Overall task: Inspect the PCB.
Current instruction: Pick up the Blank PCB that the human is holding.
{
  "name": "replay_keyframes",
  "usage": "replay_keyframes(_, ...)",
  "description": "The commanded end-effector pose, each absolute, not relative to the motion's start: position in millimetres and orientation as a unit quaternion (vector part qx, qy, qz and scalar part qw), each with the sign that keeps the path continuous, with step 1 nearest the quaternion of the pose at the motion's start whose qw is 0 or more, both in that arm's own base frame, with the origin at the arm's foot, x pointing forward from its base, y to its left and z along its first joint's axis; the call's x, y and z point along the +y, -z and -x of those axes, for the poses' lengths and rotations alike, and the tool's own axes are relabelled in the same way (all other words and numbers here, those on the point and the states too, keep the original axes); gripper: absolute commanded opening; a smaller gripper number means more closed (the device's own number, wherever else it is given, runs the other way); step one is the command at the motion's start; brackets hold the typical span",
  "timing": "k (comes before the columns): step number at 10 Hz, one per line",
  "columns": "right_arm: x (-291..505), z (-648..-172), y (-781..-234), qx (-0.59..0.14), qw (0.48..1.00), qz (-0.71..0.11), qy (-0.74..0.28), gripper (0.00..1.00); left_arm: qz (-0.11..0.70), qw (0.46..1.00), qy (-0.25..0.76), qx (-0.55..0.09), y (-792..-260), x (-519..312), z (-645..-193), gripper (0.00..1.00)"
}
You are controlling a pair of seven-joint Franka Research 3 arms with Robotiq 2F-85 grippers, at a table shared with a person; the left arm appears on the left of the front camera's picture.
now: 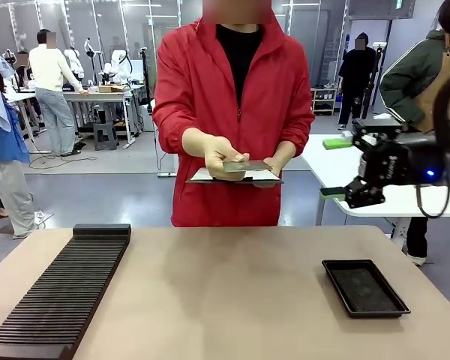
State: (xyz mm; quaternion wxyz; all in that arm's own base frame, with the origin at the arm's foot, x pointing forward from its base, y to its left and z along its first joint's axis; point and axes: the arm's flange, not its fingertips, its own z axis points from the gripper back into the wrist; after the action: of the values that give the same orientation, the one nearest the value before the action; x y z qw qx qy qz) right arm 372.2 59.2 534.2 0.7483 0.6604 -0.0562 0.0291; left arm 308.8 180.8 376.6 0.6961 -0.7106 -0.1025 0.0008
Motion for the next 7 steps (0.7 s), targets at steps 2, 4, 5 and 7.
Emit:
replay_keyframes(2,97.2,-401.4,-548.6,-0.030,0.749,-0.662,0.004,1.00,0.709,0.699,-0.001,-0.099,-379.0,180.1,-304.4,1.00)
replay_keyframes(4,121.6,-415.0,-543.5,-0.019,0.748,-0.663,0.012,1.00,0.709,0.699,-0.001,-0.099,-379.0,180.1,-304.4,1.00)
replay_keyframes(5,130.5,-419.1,-539.6,-0.011,0.745,-0.666,0.014,1.00,0.709,0.699,-0.001,-0.099,-379.0,180.1,-304.4,1.00)
replay_keyframes(7,142.7,-425.8,-531.3,0.000,0.738,-0.675,0.016,1.00,0.709,0.699,-0.001,-0.099,-379.0,180.1,-304.4,1.00)
